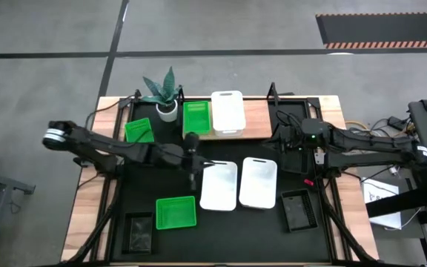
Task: Stack baskets on shelf by color
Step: Stack the left white bin into the white bin on the shelf
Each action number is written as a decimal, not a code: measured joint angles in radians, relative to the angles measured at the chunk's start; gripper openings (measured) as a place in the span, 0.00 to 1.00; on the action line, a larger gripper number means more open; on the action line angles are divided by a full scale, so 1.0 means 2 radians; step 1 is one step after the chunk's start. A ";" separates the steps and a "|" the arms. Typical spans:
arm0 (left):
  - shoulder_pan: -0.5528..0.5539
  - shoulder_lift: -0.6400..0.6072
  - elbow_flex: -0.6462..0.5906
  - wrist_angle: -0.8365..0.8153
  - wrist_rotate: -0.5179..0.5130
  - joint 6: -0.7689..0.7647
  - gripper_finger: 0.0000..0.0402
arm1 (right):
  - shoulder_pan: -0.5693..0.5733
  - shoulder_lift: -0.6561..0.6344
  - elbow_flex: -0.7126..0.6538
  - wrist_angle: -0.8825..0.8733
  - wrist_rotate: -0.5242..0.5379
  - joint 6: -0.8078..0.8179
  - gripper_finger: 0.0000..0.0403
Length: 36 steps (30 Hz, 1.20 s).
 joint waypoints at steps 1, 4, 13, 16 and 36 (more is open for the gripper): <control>0.000 -0.012 -0.014 0.009 0.000 0.000 0.00 | 0.000 0.009 0.000 0.007 0.000 0.001 0.02; 0.005 -0.049 -0.049 0.031 -0.001 0.001 0.00 | 0.000 0.038 0.000 0.021 0.000 0.001 0.02; 0.006 -0.112 -0.116 0.088 -0.003 0.008 0.00 | 0.003 0.121 0.014 0.064 -0.016 0.070 0.02; 0.006 -0.116 -0.129 0.110 -0.003 0.027 0.00 | 0.022 0.146 0.028 0.084 -0.017 0.083 0.02; 0.006 -0.119 -0.171 0.172 -0.003 0.027 0.00 | 0.126 0.243 0.150 0.079 0.054 -0.035 0.02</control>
